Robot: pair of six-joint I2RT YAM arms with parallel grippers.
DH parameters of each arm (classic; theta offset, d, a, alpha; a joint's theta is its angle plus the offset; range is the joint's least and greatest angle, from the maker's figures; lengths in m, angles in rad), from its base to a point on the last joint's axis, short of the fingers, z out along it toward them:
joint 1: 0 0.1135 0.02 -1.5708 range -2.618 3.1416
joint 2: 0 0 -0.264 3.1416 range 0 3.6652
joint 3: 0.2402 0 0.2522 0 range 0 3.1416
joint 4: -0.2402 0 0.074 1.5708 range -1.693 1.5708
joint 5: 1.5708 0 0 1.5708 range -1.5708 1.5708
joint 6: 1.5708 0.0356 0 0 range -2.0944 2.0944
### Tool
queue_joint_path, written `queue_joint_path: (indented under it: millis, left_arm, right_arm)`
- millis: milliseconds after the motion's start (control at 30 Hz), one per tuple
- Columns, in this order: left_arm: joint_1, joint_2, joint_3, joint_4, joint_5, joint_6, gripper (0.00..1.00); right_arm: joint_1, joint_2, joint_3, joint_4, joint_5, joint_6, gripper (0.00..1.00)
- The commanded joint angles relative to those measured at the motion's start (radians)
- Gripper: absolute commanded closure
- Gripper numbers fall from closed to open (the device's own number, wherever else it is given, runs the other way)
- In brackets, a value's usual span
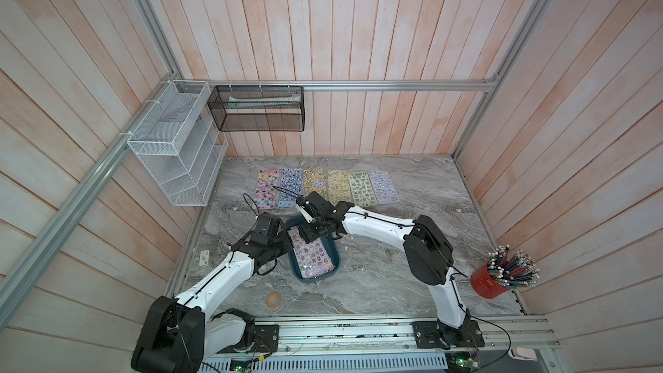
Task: Take the stickers out of the storage box
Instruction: Pick up the sticker from the storage box.
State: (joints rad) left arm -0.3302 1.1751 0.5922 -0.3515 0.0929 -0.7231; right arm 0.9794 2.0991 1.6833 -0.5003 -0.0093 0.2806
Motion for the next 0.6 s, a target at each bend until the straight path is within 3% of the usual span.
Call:
queue_joint_path:
  millis: [0, 133, 367, 567]
  left_arm:
    - [-0.003, -0.008, 0.019, 0.025, -0.012, 0.013, 1.00]
    - [-0.002, -0.010, 0.019, 0.021, -0.012, 0.015, 1.00]
    - [-0.004, -0.009, 0.025, 0.013, -0.016, 0.019, 1.00]
    - [-0.004, -0.005, 0.026, 0.014, -0.013, 0.016, 1.00]
  right_arm:
    - [0.004, -0.027, -0.047, -0.039, 0.026, 0.000, 0.39]
    - [0.008, -0.008, -0.087, -0.024, 0.028, 0.015, 0.48]
    - [0.016, 0.046, -0.100, -0.027, 0.081, 0.020, 0.42]
    - [0.021, 0.075, -0.103, -0.001, 0.029, 0.020, 0.37]
